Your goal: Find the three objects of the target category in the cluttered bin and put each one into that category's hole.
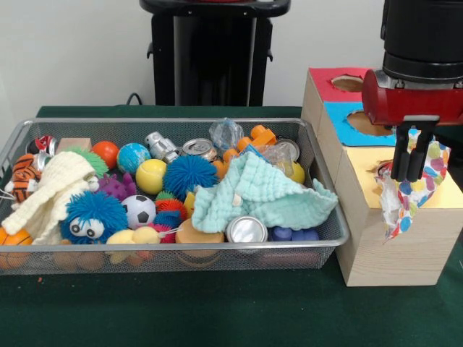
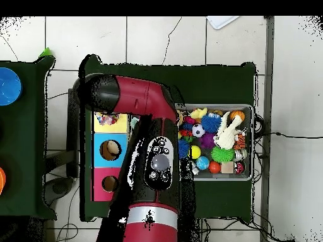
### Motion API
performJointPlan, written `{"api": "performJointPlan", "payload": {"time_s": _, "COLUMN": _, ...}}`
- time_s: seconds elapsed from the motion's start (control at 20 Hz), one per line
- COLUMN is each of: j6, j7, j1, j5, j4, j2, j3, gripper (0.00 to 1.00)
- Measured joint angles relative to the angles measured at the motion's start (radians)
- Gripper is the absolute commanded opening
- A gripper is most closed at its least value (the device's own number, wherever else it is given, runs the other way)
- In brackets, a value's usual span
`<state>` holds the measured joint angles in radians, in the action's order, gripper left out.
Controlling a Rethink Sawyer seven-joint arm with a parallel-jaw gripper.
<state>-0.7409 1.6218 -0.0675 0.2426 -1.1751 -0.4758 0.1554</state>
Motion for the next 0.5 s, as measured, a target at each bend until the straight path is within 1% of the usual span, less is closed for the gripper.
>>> {"api": "performJointPlan", "payload": {"time_s": 0.3, "j6": -0.011, "j7": 0.0, "j1": -0.002, "j5": 0.01, "j4": 0.0, "j2": 0.002, "j3": 0.0, "gripper": 0.0}}
{"api": "performJointPlan", "payload": {"time_s": 0.5, "j6": -0.034, "j7": 0.0, "j1": -0.005, "j5": 0.022, "j4": 0.0, "j2": 0.002, "j3": 0.0, "gripper": 0.0}}
